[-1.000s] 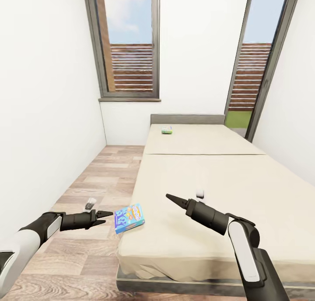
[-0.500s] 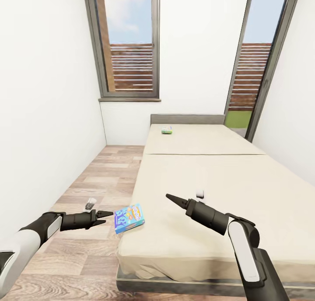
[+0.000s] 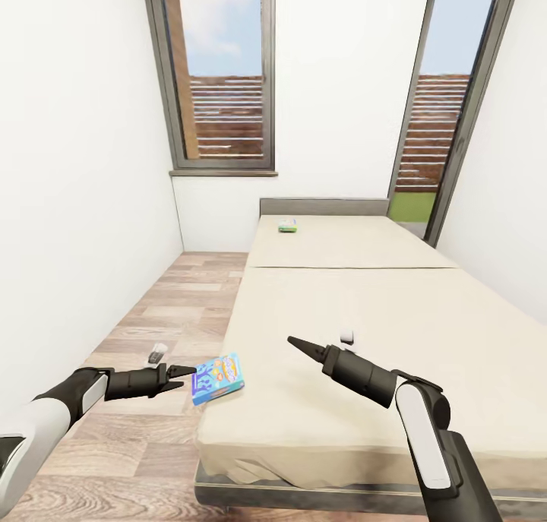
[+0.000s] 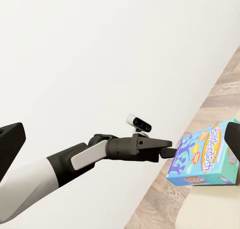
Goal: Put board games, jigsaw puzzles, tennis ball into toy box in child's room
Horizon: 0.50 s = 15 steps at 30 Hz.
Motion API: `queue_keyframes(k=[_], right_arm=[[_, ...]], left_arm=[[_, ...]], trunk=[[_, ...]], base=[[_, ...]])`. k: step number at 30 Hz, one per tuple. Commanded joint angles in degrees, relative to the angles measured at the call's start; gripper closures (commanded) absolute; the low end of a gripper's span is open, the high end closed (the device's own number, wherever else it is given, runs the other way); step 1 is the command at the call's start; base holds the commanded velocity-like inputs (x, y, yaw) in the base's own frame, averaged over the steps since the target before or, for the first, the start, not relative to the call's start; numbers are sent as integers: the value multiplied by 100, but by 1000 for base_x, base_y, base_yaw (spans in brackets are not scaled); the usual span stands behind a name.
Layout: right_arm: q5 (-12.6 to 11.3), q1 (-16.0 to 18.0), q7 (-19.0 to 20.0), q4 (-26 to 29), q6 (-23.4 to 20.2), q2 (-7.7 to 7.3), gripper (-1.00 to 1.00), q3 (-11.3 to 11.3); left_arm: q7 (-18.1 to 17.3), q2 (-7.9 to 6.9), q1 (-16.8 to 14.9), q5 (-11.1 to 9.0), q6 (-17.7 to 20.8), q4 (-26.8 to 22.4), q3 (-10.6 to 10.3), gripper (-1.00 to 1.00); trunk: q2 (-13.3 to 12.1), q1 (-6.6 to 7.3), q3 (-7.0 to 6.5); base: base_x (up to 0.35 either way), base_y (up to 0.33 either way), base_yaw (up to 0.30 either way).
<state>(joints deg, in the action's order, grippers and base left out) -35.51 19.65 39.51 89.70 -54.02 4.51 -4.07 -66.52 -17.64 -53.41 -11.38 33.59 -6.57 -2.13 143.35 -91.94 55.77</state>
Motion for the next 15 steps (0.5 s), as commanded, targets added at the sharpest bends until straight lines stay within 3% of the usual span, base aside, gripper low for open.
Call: queue_keyframes(k=[1, 15], right_arm=[[17, 4, 31, -1, -29, 6, -100, -12], [26, 4, 31, -2, -29, 6, -100, -6]], left_arm=[[-10, -2, -2, -39, 60, -2, -24, -100], [-15, -7, -2, -44, 60, -2, -24, -100]], trunk=[[2, 1, 6], [2, 1, 6]], base=[[0, -7, 0], [0, -3, 0]])
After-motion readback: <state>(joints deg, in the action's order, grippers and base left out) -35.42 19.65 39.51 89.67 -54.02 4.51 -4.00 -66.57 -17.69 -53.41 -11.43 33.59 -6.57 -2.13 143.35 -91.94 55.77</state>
